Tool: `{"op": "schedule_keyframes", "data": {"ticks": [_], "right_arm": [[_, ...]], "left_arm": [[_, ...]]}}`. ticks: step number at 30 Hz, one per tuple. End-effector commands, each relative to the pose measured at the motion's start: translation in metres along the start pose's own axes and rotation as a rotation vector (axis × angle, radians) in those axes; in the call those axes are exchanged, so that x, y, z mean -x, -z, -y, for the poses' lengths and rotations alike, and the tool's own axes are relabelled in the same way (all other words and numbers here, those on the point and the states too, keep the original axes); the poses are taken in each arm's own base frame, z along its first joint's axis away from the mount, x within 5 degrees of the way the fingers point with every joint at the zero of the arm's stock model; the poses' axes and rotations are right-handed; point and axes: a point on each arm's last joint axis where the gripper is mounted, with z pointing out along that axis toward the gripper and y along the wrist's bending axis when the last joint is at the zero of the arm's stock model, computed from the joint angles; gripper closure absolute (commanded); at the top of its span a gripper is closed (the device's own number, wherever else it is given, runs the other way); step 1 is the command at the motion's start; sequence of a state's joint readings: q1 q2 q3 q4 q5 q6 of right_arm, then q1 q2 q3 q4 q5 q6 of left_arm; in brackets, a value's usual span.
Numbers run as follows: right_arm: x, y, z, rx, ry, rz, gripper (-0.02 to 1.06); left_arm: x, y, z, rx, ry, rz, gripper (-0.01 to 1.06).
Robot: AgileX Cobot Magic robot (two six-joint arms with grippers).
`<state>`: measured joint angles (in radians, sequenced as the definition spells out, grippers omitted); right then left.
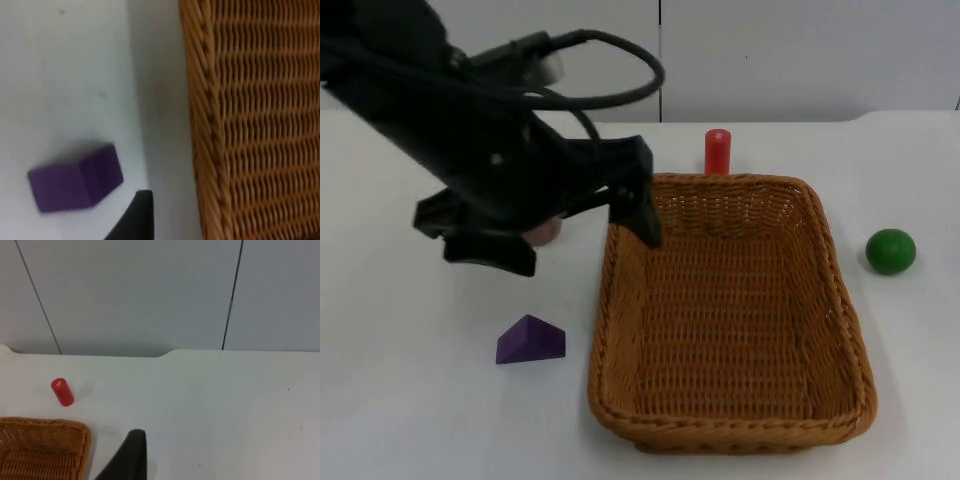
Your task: Pick up the basket with the left hand and place the triangular block into the basket with the right hand.
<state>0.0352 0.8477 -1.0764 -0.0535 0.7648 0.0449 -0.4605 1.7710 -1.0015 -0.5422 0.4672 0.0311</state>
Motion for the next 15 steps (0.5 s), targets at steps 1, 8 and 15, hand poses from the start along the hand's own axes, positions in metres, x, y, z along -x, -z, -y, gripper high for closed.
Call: {"op": "schedule_keyframes", "data": {"ticks": [1,8,15], "right_arm": [[0.002,0.003,0.000,0.000,0.007,0.007,0.00],[0.001,0.003,0.000,0.000,0.029,-0.001,0.00],[0.000,0.003,0.000,0.000,0.031,-0.012,0.00]], "left_arm": [[0.009,-0.009,0.006,-0.014,-0.007,-0.011,0.00],[0.026,-0.046,0.006,-0.001,-0.009,-0.070,0.00],[0.031,-0.074,0.002,0.013,-0.005,-0.112,0.00]]}}
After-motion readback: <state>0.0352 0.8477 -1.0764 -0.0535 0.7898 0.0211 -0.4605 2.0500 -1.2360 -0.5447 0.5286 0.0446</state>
